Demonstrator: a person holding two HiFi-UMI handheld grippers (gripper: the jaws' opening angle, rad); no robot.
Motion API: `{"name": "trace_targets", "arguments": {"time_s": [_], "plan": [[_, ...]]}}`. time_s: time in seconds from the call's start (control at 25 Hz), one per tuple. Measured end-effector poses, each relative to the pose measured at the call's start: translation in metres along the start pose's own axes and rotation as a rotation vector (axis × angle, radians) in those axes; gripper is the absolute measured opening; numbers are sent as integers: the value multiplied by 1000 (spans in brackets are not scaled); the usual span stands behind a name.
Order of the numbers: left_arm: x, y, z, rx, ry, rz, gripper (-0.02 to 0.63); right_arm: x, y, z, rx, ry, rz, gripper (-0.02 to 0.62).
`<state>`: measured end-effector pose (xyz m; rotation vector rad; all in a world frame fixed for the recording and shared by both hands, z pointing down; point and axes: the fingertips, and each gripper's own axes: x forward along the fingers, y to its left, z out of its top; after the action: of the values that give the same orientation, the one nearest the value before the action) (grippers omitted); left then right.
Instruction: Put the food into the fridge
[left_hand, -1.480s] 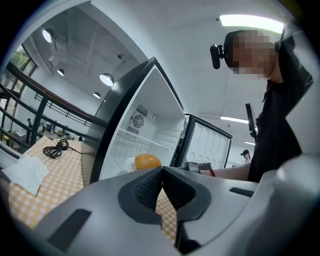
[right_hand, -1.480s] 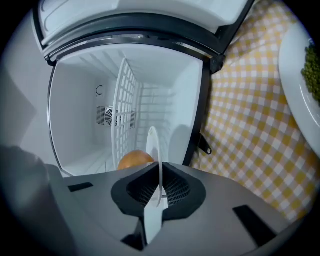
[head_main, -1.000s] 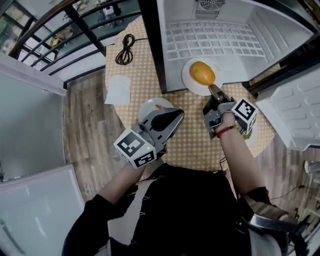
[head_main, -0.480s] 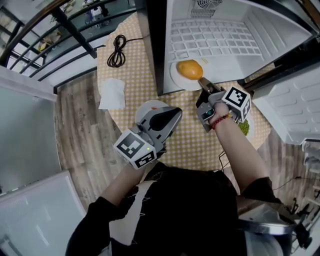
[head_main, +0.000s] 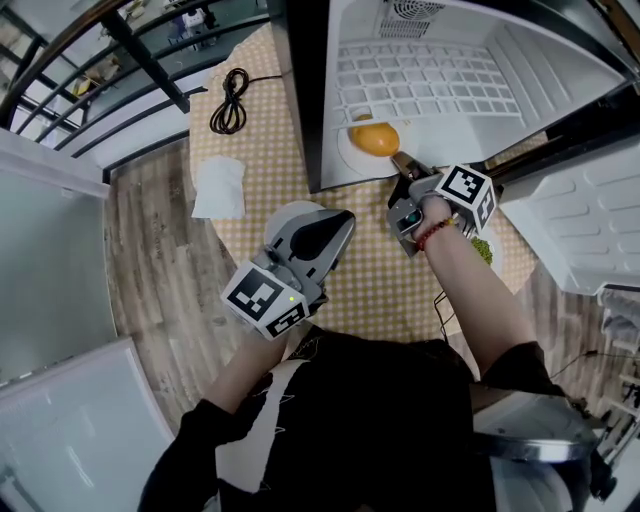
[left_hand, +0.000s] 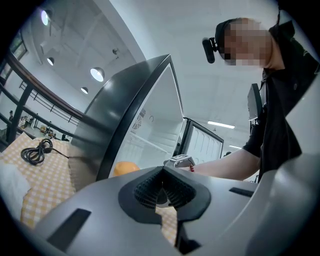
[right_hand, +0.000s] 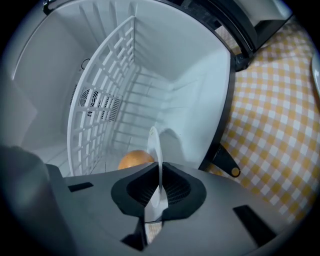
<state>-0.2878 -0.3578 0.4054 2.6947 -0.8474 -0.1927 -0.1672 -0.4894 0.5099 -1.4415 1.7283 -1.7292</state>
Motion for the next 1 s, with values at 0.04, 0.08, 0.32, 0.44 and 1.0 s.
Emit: {"name": "trace_targets", "arguments": {"time_s": [0.04, 0.08, 0.32, 0.44, 1.0], "plan": [[0, -1, -1, -2, 1, 4, 15, 2, 0, 1, -4, 4, -2, 25], [0, -1, -2, -3, 3, 8, 14, 4, 0, 1, -9, 8, -3, 25], [-9, 6, 2, 11, -1, 48, 15, 18, 4, 1, -60, 39, -15, 25], [-14, 11, 5, 19, -2, 63, 14, 23, 6, 1, -85, 46, -25, 25], [-22, 20, 2, -7, -6, 87, 14, 38, 18, 2, -249, 45, -54, 26]]}}
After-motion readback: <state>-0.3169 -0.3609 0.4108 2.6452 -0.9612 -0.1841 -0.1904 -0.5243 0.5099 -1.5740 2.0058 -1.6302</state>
